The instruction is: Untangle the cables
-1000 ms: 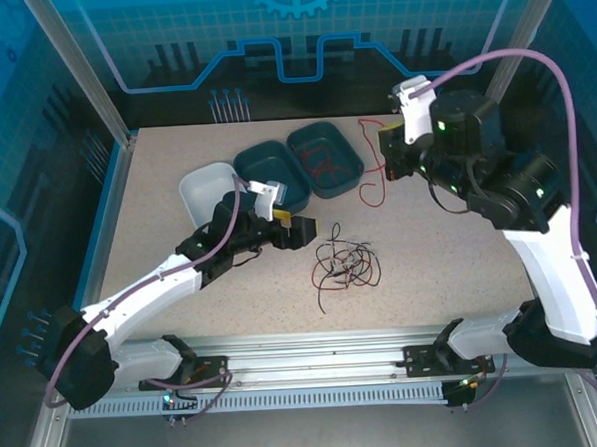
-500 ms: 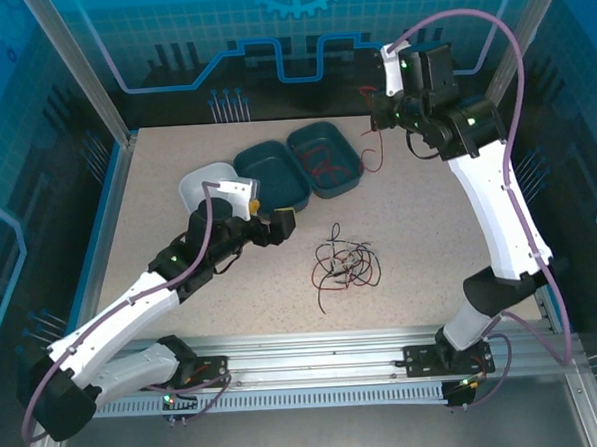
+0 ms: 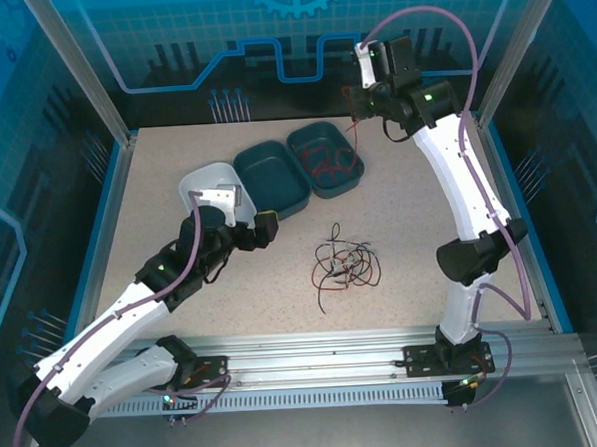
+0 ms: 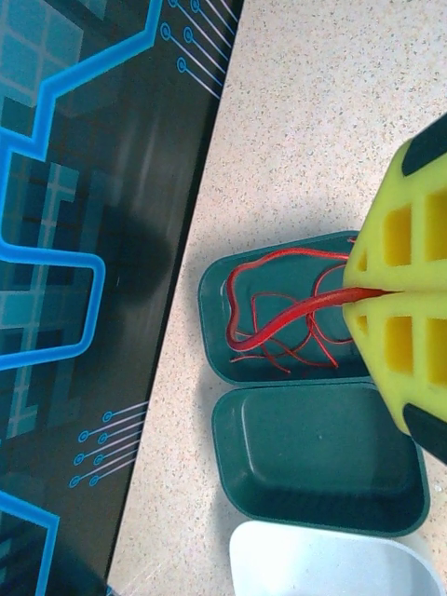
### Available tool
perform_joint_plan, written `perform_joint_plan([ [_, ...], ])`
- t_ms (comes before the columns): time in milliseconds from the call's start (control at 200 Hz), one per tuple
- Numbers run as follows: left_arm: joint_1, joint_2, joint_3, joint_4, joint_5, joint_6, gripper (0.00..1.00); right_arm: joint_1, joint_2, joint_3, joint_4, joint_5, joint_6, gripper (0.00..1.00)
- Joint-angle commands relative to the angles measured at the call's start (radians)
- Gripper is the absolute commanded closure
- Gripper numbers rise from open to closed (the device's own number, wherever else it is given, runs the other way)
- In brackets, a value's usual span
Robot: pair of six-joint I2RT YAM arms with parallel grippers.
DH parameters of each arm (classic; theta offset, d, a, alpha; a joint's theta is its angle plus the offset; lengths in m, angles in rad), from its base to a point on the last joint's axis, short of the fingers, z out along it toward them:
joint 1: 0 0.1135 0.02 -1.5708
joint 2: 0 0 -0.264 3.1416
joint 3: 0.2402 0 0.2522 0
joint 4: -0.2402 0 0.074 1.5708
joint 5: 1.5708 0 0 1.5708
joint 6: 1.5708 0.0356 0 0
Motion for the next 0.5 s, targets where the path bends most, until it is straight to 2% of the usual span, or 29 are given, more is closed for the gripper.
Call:
perform_joint_plan([
  [0, 0.010, -0.031, 0.025, -0.037, -0.061, -0.004, 0.01, -0.009, 0.060, 0.041, 0.034, 0.033, -0.035, 1.00],
  [220, 0.056, -0.038, 0.016, -0.054, -0.072, -0.034, 0.01, -0.011, 0.172, 0.080, 0.028, 0.033, -0.031, 1.00],
  [495, 0.131, -0.033, 0.022, -0.051, -0.020, -0.047, 0.01, -0.007, 0.286, 0.110, 0.041, 0.009, 0.004, 1.00],
])
